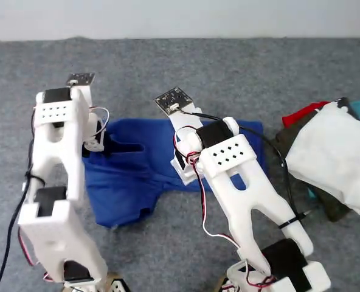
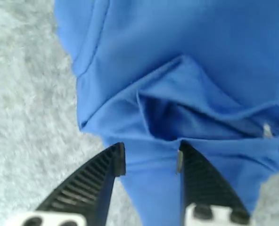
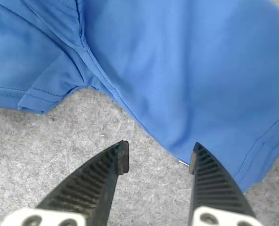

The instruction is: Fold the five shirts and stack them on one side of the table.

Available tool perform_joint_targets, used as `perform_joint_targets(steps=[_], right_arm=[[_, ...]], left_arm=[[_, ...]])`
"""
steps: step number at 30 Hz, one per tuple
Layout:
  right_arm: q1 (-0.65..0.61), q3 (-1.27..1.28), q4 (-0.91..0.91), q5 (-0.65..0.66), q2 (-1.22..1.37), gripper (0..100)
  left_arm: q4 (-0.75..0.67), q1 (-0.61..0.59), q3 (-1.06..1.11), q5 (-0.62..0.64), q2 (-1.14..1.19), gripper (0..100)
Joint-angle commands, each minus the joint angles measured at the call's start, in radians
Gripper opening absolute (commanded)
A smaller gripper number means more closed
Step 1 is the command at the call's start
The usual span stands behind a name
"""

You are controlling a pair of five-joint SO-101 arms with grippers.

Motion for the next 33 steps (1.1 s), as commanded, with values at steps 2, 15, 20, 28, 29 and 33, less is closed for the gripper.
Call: perform_joint_targets(steps=[2,15,20,28,29,33], right_arm=[[-0.002,-0.040,0.008,-0.011,0.001,22.0],[0.001,-0.040,0.007,-0.011,0.007,22.0],[-0.004,-0.038,0.008,-0.011,0.004,22.0],[-0.004,-0.038,0.010,-0.011,0.001,22.0],[-0.004,-0.038,0.010,-0.011,0.001,22.0],[0.001,-0.038,0.024,-0.011,0.001,22.0]], left_arm=[[0.000,-0.005,-0.157,0.011,0.064,19],[0.083,-0.003,-0.236,0.011,0.196,2],[0.080,0.009,-0.240,0.009,0.216,2],[0.138,0.081,-0.242,-0.020,0.210,1],[0.155,0.087,-0.242,-0.020,0.210,1],[0.160,0.075,-0.228,-0.018,0.166,1]])
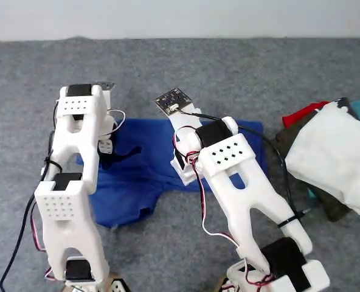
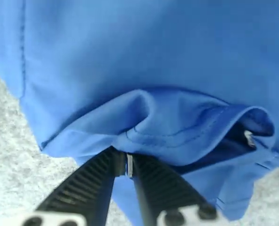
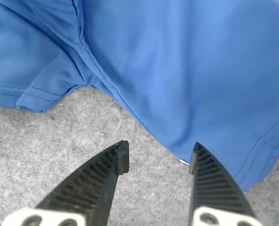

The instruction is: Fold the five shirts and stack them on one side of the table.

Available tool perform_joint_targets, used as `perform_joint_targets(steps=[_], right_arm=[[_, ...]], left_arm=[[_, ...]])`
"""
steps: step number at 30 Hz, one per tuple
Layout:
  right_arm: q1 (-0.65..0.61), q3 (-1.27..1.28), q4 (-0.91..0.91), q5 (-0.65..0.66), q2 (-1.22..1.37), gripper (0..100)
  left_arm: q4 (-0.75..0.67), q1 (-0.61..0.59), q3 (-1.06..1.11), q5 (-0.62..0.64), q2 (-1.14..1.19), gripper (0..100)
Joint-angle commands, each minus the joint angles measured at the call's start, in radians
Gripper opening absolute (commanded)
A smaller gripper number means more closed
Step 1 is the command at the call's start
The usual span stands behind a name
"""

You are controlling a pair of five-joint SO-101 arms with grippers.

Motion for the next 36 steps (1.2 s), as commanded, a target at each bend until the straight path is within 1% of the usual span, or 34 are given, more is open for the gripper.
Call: perform_joint_targets(steps=[1,4,8,11,22,30,36], right_arm=[[0.002,-0.038,0.015,-0.009,-0.012,22.0],[0.002,-0.038,0.015,-0.009,-0.012,22.0],[0.001,-0.038,0.015,-0.009,-0.012,22.0],[-0.001,-0.038,0.015,-0.009,-0.013,22.0],[-0.004,-0.038,0.015,-0.009,-0.013,22.0],[-0.004,-0.038,0.016,-0.009,-0.013,22.0],[-0.004,-0.038,0.027,-0.009,-0.012,22.0]], left_arm=[[0.028,-0.015,-0.022,-0.012,-0.087,1],[0.028,-0.043,0.031,-0.002,-0.184,1],[0.028,-0.046,0.225,-0.011,-0.318,1],[0.026,-0.046,0.367,-0.078,-0.405,1],[0.026,-0.044,0.719,-0.098,-0.623,1],[0.026,-0.051,0.924,-0.183,-0.750,1],[0.025,-0.051,0.938,-0.221,-0.809,1]])
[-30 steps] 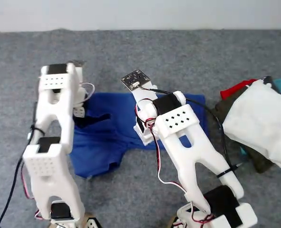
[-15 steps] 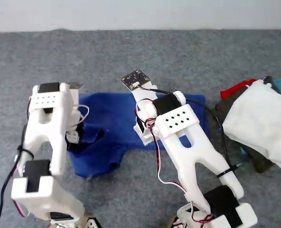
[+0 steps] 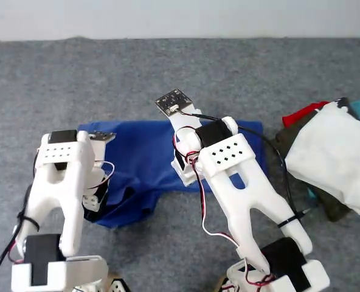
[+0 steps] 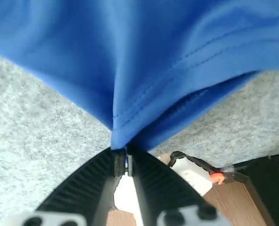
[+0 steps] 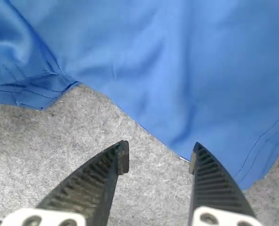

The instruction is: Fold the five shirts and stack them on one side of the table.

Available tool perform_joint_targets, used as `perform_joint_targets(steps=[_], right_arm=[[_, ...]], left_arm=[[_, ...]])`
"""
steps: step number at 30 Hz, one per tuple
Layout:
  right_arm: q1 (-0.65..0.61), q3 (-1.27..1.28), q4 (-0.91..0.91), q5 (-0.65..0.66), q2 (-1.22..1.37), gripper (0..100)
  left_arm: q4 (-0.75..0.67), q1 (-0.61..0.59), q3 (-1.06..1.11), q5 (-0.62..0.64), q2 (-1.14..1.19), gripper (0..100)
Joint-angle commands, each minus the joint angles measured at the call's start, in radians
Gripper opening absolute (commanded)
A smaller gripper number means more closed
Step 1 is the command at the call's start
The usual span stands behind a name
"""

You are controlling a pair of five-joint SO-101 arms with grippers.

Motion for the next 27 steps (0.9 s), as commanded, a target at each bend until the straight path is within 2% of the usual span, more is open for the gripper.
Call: perform_joint_targets(steps=[1,11,17,21,27], right_arm=[[-0.004,-0.038,0.024,-0.009,-0.012,22.1],[0.015,-0.040,0.036,0.031,-0.010,22.2],[0.193,-0.008,-0.028,0.032,-0.002,22.2],[0.318,0.060,-0.093,0.032,-0.002,22.2],[0.432,0.183,-0.211,0.032,-0.004,22.2]], left_arm=[[0.026,-0.005,0.002,-0.032,-0.063,1],[0.026,0.003,-0.061,-0.121,-0.293,2],[0.028,0.002,-0.058,-0.222,-0.404,5],[0.028,0.002,-0.025,-0.226,-0.427,15],[0.023,-0.003,0.002,-0.215,-0.428,16]])
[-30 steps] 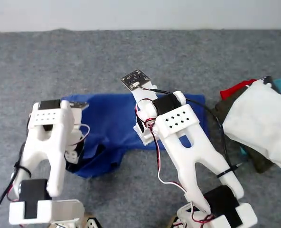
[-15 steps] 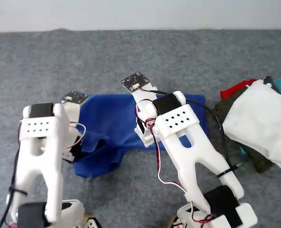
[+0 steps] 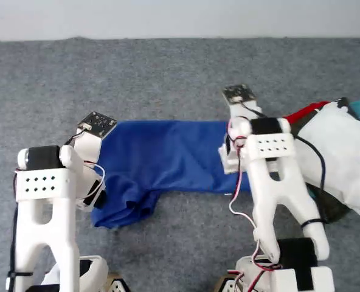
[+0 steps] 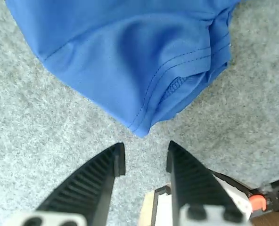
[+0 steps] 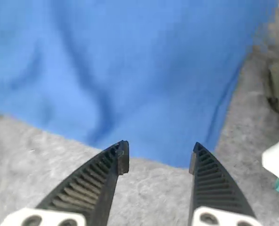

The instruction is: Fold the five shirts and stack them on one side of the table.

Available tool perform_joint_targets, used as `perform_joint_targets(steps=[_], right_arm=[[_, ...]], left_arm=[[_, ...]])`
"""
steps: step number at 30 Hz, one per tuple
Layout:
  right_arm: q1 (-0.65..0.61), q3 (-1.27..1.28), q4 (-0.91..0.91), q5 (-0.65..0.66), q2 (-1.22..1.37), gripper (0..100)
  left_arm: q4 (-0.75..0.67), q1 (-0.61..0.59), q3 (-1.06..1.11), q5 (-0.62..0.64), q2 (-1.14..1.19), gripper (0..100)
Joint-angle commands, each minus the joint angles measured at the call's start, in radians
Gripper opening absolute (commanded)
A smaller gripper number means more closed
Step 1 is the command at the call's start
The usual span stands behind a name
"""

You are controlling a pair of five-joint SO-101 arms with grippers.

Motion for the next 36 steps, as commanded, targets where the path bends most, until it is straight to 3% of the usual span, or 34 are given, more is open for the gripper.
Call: perform_joint_targets(steps=[1,5,10,16,23,30,36], right_arm=[[0.048,0.041,-0.077,0.014,-0.007,22.2],[0.051,0.095,-0.179,-0.034,-0.005,22.1],[0.054,0.163,-0.334,-0.114,-0.004,22.1],[0.102,0.181,-0.406,-0.112,0.012,22.5],[0.104,0.178,-0.403,-0.101,0.120,40.0],[0.102,0.129,-0.432,-0.060,0.245,32.8],[0.105,0.018,-0.361,-0.054,0.400,13.6]], left_arm=[[0.008,-0.003,-0.015,0.017,-0.026,16],[-0.018,0.003,-0.030,0.107,-0.026,16],[-0.012,-0.002,-0.022,0.114,-0.026,16],[-0.011,0.005,-0.022,0.118,-0.026,16],[-0.011,0.005,-0.022,0.118,-0.026,16],[-0.011,0.005,-0.022,0.118,-0.026,16],[-0.011,0.000,-0.021,0.118,-0.026,16]])
